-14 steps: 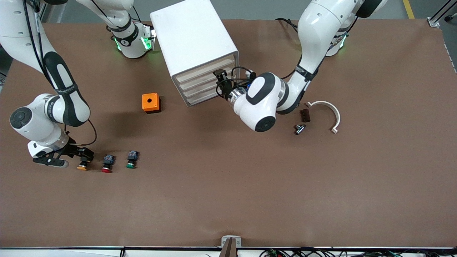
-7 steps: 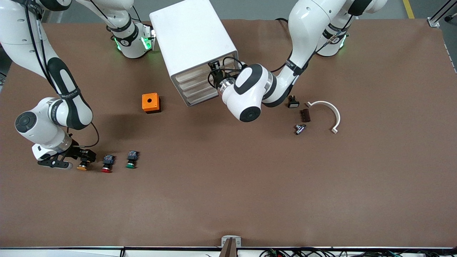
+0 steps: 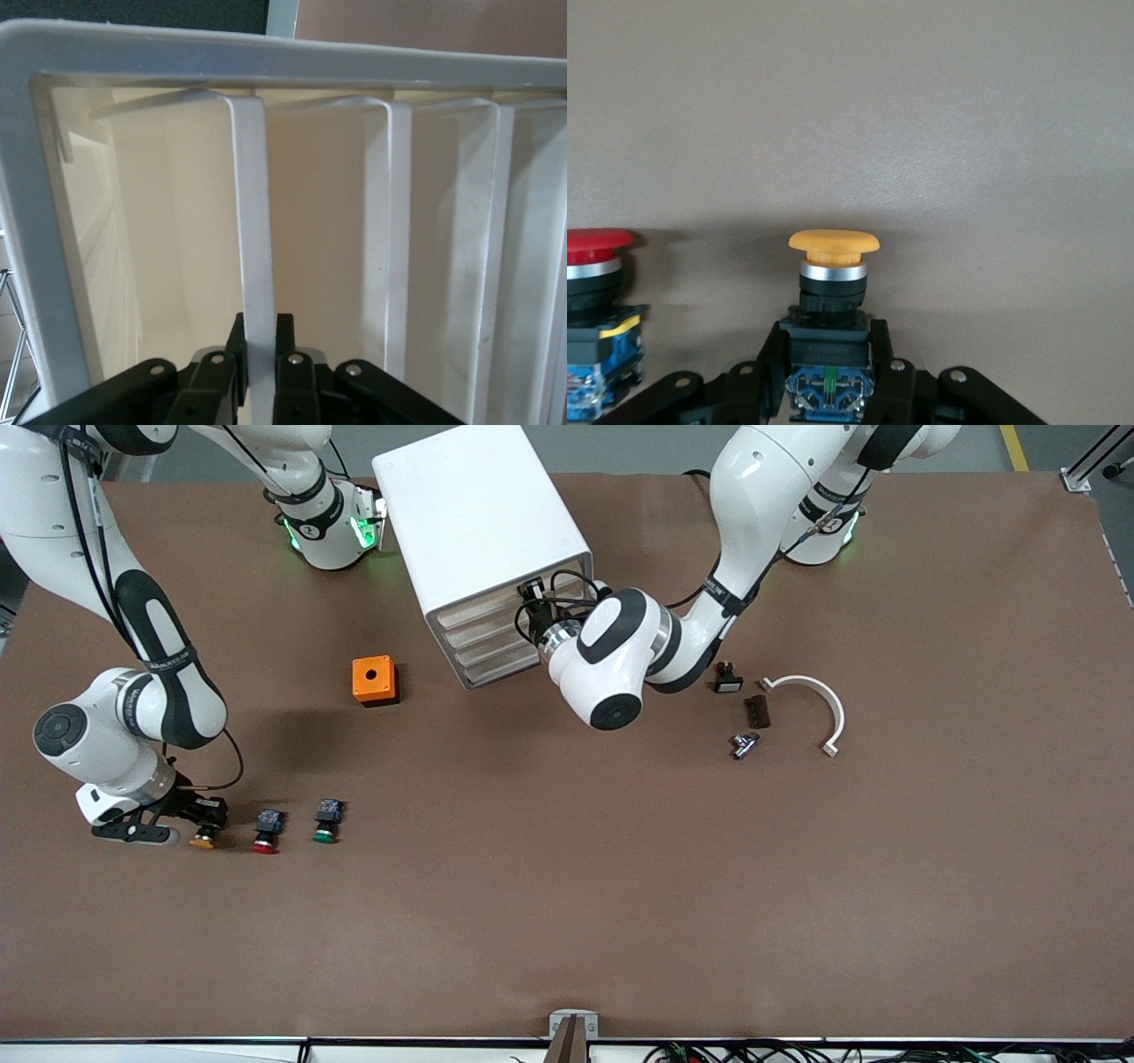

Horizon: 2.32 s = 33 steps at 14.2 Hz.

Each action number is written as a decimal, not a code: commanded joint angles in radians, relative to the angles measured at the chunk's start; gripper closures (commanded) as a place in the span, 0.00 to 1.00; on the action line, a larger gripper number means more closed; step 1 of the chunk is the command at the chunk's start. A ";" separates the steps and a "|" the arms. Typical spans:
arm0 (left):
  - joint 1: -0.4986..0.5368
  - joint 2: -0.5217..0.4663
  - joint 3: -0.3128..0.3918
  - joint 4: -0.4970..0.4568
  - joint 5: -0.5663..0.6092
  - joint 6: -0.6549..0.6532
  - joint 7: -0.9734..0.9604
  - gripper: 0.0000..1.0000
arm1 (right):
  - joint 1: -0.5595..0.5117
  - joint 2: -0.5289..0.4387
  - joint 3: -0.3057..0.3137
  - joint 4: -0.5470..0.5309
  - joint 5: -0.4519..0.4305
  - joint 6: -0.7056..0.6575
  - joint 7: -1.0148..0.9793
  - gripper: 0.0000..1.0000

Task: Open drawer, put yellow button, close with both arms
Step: 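Pull the drawer open with the left gripper while the right gripper lifts the button, then carry the yellow button over the open drawer with the right gripper and release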

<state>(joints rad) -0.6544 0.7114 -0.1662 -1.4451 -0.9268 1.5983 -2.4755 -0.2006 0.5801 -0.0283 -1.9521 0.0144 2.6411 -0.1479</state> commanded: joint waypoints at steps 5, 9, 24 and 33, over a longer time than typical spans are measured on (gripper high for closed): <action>0.146 0.008 0.036 0.103 0.042 0.003 0.078 1.00 | 0.101 -0.277 0.015 0.139 0.016 -0.623 0.327 1.00; 0.226 0.006 0.036 0.121 0.036 0.011 0.156 0.58 | 0.260 -0.446 0.015 0.139 0.108 -0.814 0.659 1.00; 0.329 -0.105 0.062 0.189 0.604 0.005 0.618 0.00 | 0.966 -0.502 0.013 0.136 -0.007 -0.699 1.884 1.00; 0.303 -0.113 0.054 0.181 0.801 0.081 1.271 0.00 | 1.073 -0.412 0.013 0.147 -0.034 -0.590 2.120 1.00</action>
<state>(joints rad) -0.3343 0.6174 -0.1094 -1.2456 -0.1738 1.6630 -1.3054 0.8465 0.1506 -0.0011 -1.8170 -0.0014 2.0326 1.9156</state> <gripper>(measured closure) 0.000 0.595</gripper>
